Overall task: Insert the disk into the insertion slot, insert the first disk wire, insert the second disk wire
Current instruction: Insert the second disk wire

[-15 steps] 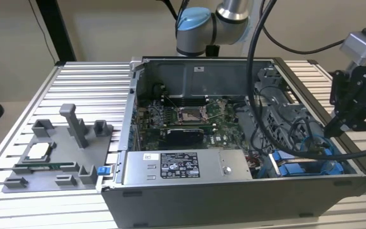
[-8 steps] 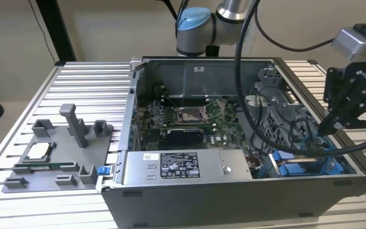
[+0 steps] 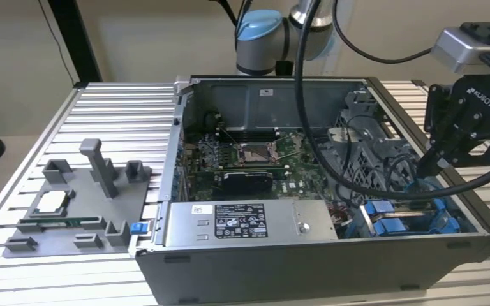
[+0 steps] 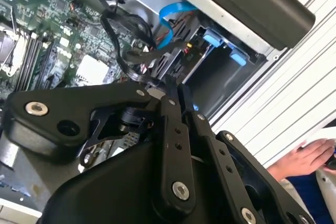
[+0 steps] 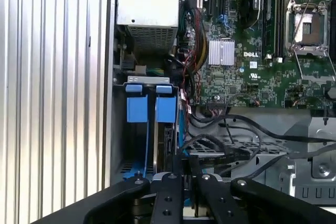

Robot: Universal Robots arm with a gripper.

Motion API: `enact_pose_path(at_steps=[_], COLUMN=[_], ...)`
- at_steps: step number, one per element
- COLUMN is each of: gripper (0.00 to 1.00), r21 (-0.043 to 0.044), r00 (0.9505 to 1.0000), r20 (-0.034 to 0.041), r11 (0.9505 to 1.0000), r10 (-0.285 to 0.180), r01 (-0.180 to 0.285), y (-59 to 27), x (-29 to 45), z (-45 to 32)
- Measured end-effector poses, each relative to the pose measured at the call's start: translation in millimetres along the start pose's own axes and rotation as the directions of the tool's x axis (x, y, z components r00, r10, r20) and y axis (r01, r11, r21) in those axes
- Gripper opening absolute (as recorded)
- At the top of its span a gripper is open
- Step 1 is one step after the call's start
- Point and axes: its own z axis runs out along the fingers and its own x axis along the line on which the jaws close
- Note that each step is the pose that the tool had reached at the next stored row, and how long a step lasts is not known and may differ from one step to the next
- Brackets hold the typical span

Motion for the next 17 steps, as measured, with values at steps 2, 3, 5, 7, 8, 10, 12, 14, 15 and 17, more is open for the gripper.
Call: enact_pose_path(at_steps=[2, 3, 5, 7, 8, 10, 12, 14, 15, 17], gripper=[0.00, 0.00, 0.00, 0.00, 0.00, 0.00, 0.00, 0.00, 0.00, 0.00], r21=[0.0004, 0.0006, 0.0024, 0.0079, 0.0114, 0.0175, 0.0234, 0.0299, 0.0331, 0.0391], r00=[1.0000, 1.0000, 1.0000, 1.0000, 1.0000, 1.0000, 1.0000, 1.0000, 1.0000, 1.0000], r20=[0.0007, 0.0008, 0.0012, 0.0011, 0.0010, 0.0010, 0.0010, 0.0012, 0.0013, 0.0010], r11=[1.0000, 1.0000, 1.0000, 1.0000, 0.9999, 0.9998, 0.9997, 0.9996, 0.9995, 0.9992], r10=[0.000, 0.001, 0.001, 0.001, 0.001, 0.001, 0.001, 0.001, 0.001, 0.001], r01=[0.000, -0.001, -0.001, -0.001, -0.001, -0.001, -0.001, -0.001, -0.001, -0.001], y=[6.4, 9.0, 13.0, 15.3, 16.4, 18.6, 20.7, 21.6, 21.7, 21.7], x=[0.1, 0.2, 0.7, 1.4, 1.8, 2.5, 3.3, 4.2, 5.0, 7.0], z=[1.4, 2.4, 5.5, 8.8, 10.5, 14.0, 17.7, 21.0, 22.4, 25.2])
